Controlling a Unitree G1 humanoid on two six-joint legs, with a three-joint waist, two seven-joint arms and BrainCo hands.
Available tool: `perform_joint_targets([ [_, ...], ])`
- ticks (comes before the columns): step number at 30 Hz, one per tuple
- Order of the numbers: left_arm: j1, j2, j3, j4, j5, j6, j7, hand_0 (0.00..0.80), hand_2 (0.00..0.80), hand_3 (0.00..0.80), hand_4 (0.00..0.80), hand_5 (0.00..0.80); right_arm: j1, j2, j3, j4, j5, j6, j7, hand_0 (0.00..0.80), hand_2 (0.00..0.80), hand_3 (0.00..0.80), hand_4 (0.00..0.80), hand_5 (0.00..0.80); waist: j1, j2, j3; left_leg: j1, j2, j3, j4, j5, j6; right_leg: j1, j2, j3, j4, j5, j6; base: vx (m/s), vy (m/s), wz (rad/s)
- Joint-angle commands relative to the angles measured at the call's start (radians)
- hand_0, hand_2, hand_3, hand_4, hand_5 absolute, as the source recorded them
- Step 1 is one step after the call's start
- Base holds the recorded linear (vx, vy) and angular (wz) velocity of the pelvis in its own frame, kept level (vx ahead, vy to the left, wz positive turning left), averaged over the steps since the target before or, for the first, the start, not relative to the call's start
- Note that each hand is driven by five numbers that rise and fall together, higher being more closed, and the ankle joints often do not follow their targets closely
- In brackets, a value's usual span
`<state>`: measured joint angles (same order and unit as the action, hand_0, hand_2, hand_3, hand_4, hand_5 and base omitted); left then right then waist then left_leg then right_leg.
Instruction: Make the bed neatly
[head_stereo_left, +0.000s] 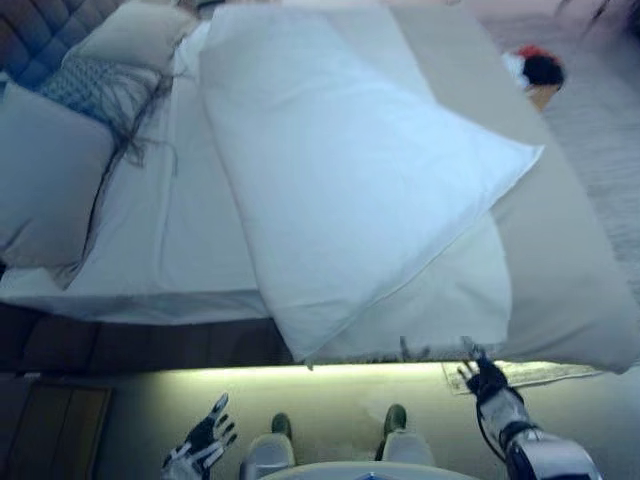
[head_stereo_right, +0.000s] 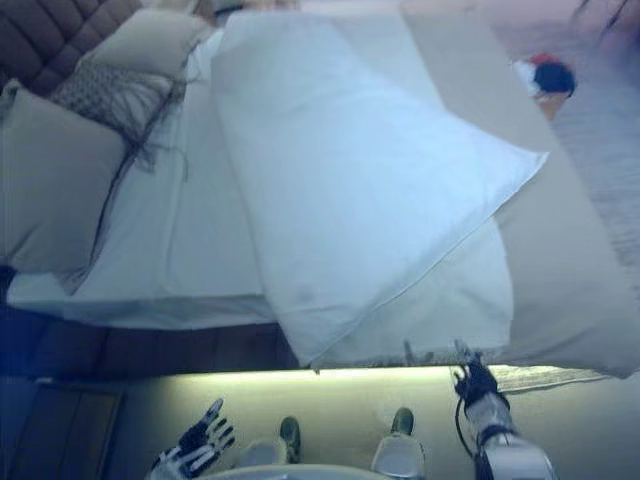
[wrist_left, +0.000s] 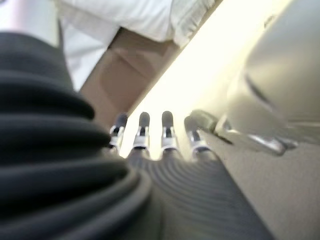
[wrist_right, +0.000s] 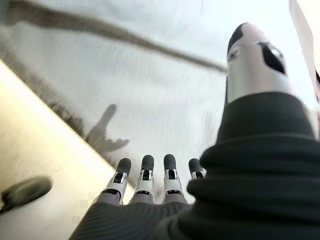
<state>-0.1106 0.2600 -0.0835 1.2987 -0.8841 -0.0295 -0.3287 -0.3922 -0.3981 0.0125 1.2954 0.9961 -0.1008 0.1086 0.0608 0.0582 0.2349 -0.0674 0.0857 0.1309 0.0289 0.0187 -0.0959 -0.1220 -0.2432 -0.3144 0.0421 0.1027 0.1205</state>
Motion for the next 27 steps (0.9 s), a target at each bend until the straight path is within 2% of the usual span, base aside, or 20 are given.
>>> perform_joint_targets([
  [1,-0.098,0.03,-0.065,-0.018,-0.078,-0.027,-0.057,0.0,0.0,0.0,0.0,0.0,-0.186,-0.031,0.023,-0.022,0.08,0.027,-0.027,0.0,0.0,0.0,0.0,0.0,0.042,-0.019,0.106,-0.084,-0.03,-0.011,0.07,-0.059,0.046,-0.104,-0.069,0.032,0.106,-0.009,0.051,-0.158,0.052,0.27],
  [8,-0.142,0.021,-0.152,-0.134,-0.205,-0.07,-0.067,0.0,0.0,0.0,0.0,0.0,-0.373,-0.136,0.065,-0.04,0.169,0.048,-0.064,0.0,0.0,0.0,0.0,0.0,0.068,0.015,0.231,-0.269,-0.049,-0.025,0.172,-0.055,0.052,-0.259,-0.095,0.036,0.201,-0.021,0.04,-0.084,0.02,0.22],
  [12,-0.13,0.021,-0.158,-0.216,-0.316,-0.082,-0.092,0.0,0.0,0.0,0.0,0.0,-0.475,-0.196,0.096,-0.045,0.188,0.064,-0.075,0.0,0.0,0.0,0.0,0.0,0.071,0.046,0.285,-0.357,-0.053,-0.031,0.229,-0.054,0.055,-0.344,-0.1,0.045,0.261,-0.042,0.032,-0.047,0.038,0.16],
  [17,-0.086,0.02,-0.157,-0.32,-0.419,-0.095,-0.108,0.0,0.0,0.0,0.0,0.0,-0.558,-0.267,0.125,-0.053,0.194,0.088,-0.076,0.0,0.0,0.0,0.0,0.0,0.083,0.068,0.285,-0.506,-0.046,-0.037,0.342,-0.074,0.056,-0.481,-0.118,0.051,0.372,-0.078,0.015,-0.001,0.047,0.06],
  [18,-0.071,0.024,-0.163,-0.343,-0.432,-0.1,-0.112,0.0,0.0,0.0,0.0,0.0,-0.573,-0.285,0.132,-0.058,0.185,0.091,-0.081,0.0,0.0,0.0,0.0,0.0,0.091,0.074,0.285,-0.528,-0.043,-0.052,0.373,-0.102,0.051,-0.503,-0.119,0.065,0.418,-0.114,0.021,0.054,0.01,0.05],
  [21,-0.036,0.028,-0.169,-0.377,-0.451,-0.108,-0.136,0.0,0.0,0.0,0.0,0.0,-0.618,-0.33,0.15,-0.069,0.192,0.093,-0.076,0.0,0.0,0.0,0.0,0.0,0.104,0.086,0.285,-0.599,-0.042,-0.065,0.435,-0.118,0.055,-0.573,-0.126,0.082,0.505,-0.149,0.008,0.021,-0.001,0.01],
  [27,0.026,0.037,-0.16,-0.422,-0.468,-0.106,-0.158,0.0,0.0,0.0,0.0,0.0,-0.714,-0.404,0.185,-0.075,0.163,0.103,-0.055,0.0,0.0,0.0,0.0,0.0,0.124,0.104,0.285,-0.67,-0.036,-0.079,0.496,-0.124,0.059,-0.647,-0.123,0.108,0.615,-0.201,-0.014,0.015,0.001,0.07],
])
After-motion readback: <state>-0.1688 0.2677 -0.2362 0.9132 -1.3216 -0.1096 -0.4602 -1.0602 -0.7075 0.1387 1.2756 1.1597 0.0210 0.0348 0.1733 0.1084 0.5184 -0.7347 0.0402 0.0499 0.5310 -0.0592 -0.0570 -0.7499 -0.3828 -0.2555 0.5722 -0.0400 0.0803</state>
